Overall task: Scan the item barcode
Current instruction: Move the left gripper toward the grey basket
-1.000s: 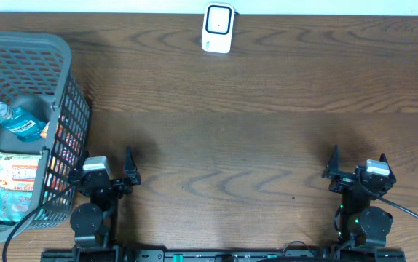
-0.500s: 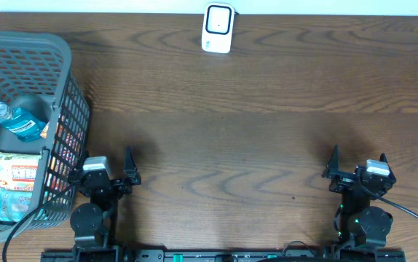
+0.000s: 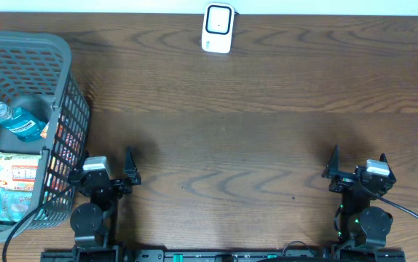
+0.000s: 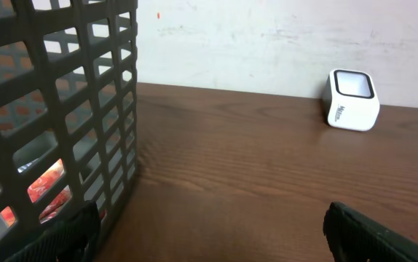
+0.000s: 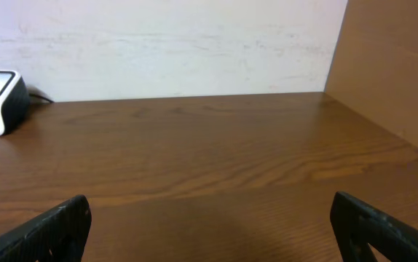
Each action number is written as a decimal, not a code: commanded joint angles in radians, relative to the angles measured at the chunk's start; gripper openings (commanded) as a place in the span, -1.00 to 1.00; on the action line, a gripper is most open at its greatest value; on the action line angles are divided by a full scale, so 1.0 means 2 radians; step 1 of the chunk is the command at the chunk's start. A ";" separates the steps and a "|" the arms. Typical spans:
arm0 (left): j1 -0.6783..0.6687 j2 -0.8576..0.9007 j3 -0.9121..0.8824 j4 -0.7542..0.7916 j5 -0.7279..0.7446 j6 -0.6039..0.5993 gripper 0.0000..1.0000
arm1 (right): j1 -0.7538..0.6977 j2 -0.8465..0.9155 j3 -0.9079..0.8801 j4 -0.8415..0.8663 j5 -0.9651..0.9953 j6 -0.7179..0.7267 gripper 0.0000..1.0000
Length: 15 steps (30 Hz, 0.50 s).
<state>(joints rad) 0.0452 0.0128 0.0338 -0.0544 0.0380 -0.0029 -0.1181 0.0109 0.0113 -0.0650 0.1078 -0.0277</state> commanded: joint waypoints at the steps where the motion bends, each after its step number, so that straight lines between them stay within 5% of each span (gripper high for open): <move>1: 0.002 -0.004 -0.014 0.001 0.015 -0.014 0.96 | -0.003 -0.002 -0.003 0.001 -0.001 -0.006 0.99; 7: 0.002 -0.004 -0.003 0.057 0.173 -0.023 0.96 | -0.003 -0.002 -0.003 0.001 -0.001 -0.006 0.99; 15: 0.002 0.001 0.067 0.058 0.211 -0.064 0.96 | -0.003 -0.002 -0.003 0.001 -0.001 -0.006 0.98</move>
<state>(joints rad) 0.0452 0.0132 0.0704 0.0521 0.3878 -0.0792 -0.1181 0.0109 0.0113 -0.0650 0.1078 -0.0277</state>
